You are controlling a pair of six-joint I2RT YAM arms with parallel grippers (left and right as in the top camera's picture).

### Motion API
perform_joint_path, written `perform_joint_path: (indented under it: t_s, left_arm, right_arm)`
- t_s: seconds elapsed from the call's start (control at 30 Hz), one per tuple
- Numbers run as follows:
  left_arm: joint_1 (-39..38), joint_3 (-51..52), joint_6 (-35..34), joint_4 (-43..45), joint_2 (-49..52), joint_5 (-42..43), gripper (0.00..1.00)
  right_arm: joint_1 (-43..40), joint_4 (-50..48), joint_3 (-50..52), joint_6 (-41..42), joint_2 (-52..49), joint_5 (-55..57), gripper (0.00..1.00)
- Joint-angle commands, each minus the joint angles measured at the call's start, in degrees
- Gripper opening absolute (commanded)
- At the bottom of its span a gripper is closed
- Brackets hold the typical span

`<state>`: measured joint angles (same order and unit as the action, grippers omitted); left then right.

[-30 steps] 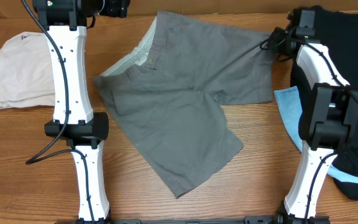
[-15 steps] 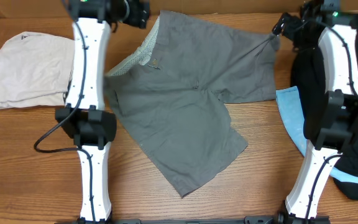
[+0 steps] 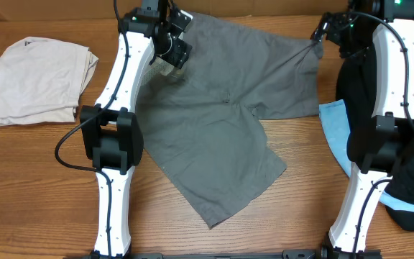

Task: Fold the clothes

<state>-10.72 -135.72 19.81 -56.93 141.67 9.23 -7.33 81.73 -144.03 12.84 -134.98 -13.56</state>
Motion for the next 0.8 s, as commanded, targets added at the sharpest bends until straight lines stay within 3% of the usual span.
perform_joint_path:
  t_s: [0.0,0.27,0.77]
  left_arm:
    - [0.50,2.82,1.40,1.97,0.55,-0.20,0.75]
    - [0.57,9.44,-1.97,8.92,0.57,-0.42,0.72]
    - [0.46,14.49,-6.25,15.91,2.40,-1.73,0.67]
  right_arm:
    - [1.03,-0.11,-1.33,-0.92,-0.15,-0.46,0.97]
    - [1.55,0.00,-1.33,-0.94,-0.15,-0.44,0.91]
    - [1.55,0.35,-1.31,-0.94,-0.17,0.85,0.90]
